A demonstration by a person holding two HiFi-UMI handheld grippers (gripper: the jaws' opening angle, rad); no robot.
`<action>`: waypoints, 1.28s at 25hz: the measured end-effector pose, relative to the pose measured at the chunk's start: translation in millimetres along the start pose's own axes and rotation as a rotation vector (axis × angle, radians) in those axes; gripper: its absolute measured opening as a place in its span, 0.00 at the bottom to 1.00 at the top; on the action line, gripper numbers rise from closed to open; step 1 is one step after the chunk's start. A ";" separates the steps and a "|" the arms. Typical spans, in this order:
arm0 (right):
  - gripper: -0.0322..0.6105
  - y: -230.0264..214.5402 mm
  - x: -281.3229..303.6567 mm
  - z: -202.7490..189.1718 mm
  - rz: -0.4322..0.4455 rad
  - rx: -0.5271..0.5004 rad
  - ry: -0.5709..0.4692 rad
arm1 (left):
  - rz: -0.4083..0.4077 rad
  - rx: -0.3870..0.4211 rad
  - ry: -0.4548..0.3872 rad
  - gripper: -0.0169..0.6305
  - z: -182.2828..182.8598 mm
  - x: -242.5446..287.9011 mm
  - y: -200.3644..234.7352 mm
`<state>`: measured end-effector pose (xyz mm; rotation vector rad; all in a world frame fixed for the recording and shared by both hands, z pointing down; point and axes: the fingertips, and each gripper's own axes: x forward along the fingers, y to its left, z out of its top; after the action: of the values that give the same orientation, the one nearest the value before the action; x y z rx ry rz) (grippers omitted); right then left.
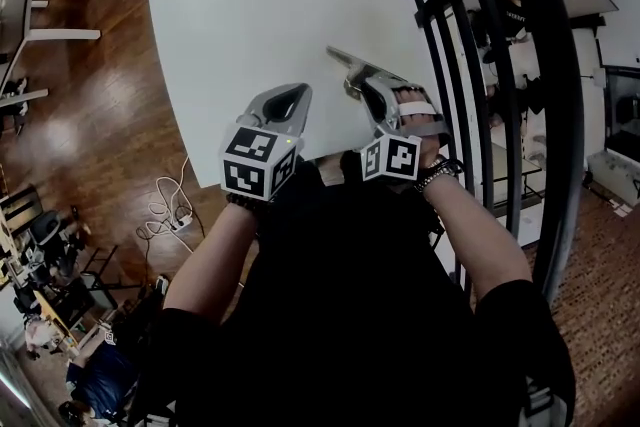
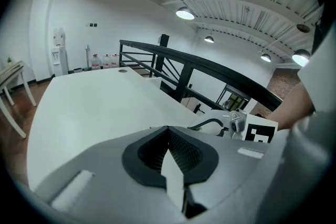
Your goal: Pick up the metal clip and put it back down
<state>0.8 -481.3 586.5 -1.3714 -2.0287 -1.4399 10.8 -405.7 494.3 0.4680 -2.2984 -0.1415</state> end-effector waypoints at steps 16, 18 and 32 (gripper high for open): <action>0.20 19.6 -17.8 -10.5 -0.073 0.191 0.189 | -0.148 0.076 -0.016 0.05 -14.7 -14.0 -0.7; 0.18 12.2 -25.3 -6.2 -0.088 0.250 0.192 | -0.177 0.092 -0.016 0.05 -6.0 -18.3 -4.9; 0.04 3.8 -72.8 50.7 -0.231 0.736 0.154 | -0.386 0.253 -0.050 0.05 -1.5 -43.7 -29.5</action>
<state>53.8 -476.1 515.5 -0.7145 -2.3137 -0.6950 48.1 -416.6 458.6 1.0476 -2.2605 -0.0504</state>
